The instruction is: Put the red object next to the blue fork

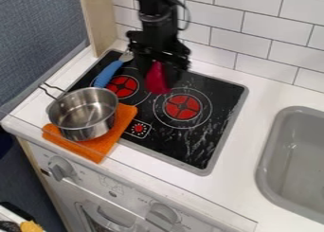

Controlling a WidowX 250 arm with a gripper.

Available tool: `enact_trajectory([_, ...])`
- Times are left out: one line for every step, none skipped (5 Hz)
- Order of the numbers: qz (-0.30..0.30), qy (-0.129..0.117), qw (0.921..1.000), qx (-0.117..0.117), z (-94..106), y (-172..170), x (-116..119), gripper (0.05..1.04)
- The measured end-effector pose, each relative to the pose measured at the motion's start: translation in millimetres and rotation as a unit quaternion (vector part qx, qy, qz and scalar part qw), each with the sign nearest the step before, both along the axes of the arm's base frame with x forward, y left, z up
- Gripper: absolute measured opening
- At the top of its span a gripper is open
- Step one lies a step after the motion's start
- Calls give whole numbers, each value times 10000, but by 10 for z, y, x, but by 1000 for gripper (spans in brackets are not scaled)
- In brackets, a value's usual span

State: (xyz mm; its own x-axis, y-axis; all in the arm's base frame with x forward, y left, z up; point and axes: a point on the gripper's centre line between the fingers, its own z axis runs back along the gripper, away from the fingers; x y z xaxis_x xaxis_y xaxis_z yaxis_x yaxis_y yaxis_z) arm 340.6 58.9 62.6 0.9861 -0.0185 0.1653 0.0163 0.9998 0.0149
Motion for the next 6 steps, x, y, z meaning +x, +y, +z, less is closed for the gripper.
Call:
enact_trajectory([281,17,9996,-85,-88,248,102,735])
enact_trajectory([332,165,9993,-24,-209,398,214,735])
enact_trajectory([361,305,9989,-31,-332,482,266,735])
enact_trajectory([367,402,9985,-81,-398,503,303,735])
enact_trajectory([318,418,9985,-133,-410,489,332,783])
enact_trajectory([209,420,9989,-88,-414,492,331,998])
